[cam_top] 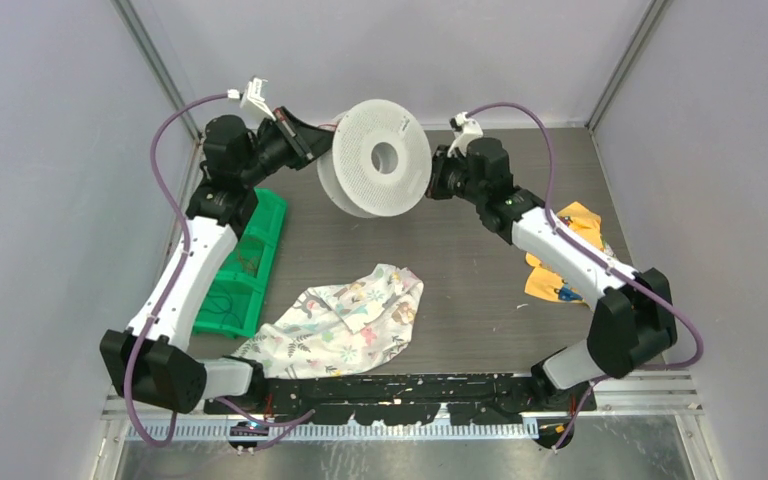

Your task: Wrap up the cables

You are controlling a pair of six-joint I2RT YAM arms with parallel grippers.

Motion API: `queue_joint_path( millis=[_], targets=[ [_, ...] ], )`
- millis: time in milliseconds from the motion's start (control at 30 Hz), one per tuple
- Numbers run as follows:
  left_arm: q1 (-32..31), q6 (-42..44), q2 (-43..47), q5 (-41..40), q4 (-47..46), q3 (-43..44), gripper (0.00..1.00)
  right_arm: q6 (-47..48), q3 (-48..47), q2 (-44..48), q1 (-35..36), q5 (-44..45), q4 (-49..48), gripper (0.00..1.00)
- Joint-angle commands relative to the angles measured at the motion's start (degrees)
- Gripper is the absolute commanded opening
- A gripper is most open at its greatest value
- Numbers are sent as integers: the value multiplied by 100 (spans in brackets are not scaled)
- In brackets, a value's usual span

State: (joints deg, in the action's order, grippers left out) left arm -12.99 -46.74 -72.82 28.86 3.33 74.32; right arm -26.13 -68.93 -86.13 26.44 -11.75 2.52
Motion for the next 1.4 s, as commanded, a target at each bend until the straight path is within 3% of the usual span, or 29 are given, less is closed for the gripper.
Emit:
queue_joint_path(
  millis=[0, 100, 333, 633, 833, 1200, 1367],
  targets=[
    [-1, -1954, -133, -569, -1222, 105, 0, -23, 813, 873, 356, 404, -1592, 0],
    [-1, -2602, -197, -1099, -1175, -203, 1, 74, 1416, 1178, 765, 953, -2366, 1],
    [-42, -3408, -110, -1936, -603, -694, 1, 642, 1260, 837, 1631, 1528, -2147, 1],
    [-72, -2909, 283, -3224, 1118, -493, 1, 1308, 640, 612, 2346, 1951, -1455, 1],
    [-72, -2412, 425, -3677, 1401, -385, 1, 1556, 120, 519, 2439, 1907, -503, 1],
    [-350, -2053, 453, -3832, 1418, -330, 1, 1004, -510, 152, 2642, 1611, -342, 1],
    [-441, -1902, 409, -3800, 1500, -259, 1, 891, -662, -28, 2646, 1736, -386, 23]
  ],
)
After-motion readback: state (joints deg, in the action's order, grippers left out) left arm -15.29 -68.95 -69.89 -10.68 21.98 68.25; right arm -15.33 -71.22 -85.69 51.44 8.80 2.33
